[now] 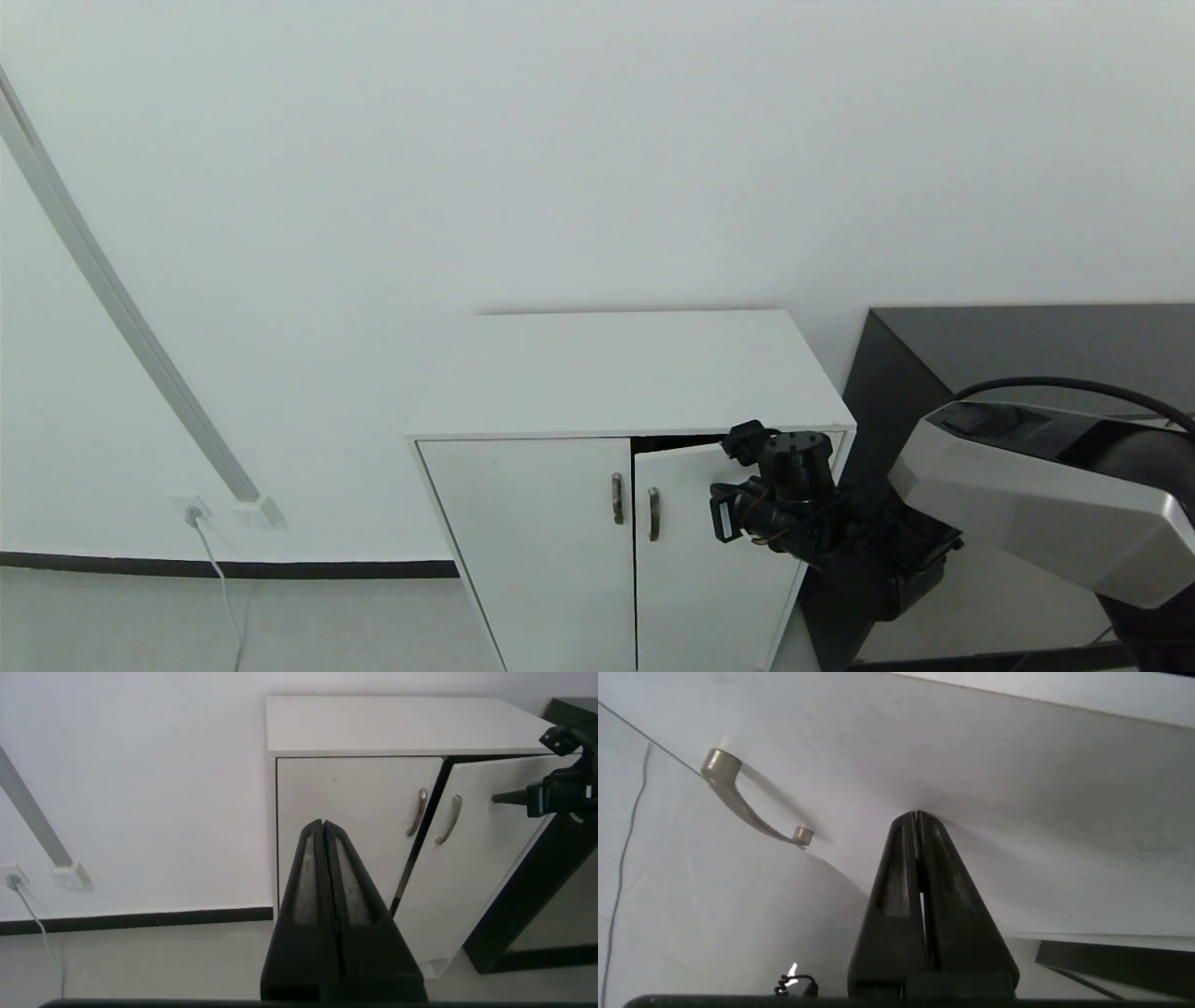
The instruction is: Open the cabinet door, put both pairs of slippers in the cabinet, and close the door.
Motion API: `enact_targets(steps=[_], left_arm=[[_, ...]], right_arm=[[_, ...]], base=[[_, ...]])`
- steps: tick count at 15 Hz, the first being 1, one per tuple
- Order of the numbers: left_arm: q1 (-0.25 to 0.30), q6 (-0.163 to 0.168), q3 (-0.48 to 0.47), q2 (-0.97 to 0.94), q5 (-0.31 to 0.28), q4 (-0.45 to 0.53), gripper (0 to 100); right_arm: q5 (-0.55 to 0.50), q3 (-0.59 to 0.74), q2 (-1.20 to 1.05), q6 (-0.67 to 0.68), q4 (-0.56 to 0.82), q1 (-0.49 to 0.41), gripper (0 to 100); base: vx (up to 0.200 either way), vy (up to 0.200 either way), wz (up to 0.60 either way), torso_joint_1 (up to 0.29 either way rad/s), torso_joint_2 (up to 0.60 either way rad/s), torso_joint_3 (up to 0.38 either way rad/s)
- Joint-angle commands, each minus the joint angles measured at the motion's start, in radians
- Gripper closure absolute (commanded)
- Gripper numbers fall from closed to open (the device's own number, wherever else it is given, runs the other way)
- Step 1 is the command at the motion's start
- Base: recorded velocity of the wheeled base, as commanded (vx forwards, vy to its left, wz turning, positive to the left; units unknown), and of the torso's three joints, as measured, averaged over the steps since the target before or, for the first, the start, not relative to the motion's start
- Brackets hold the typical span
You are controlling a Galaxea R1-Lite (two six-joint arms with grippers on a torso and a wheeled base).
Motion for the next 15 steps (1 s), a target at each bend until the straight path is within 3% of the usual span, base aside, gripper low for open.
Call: enact_targets(steps=[1, 15], left_arm=[[0.001, 0.000, 0.000, 0.000, 0.000, 0.000, 100], [-0.001, 0.000, 0.000, 0.000, 0.000, 0.000, 100]], right_arm=[[0.000, -0.019, 0.028, 0.000, 0.000, -0.004, 100], [0.000, -0.103, 0.077, 0.000, 0.027, -0.036, 100]], base=[[0.000, 0.000, 0.00, 0.000, 0.00, 0.000], [0.000, 0.000, 0.00, 0.000, 0.00, 0.000]])
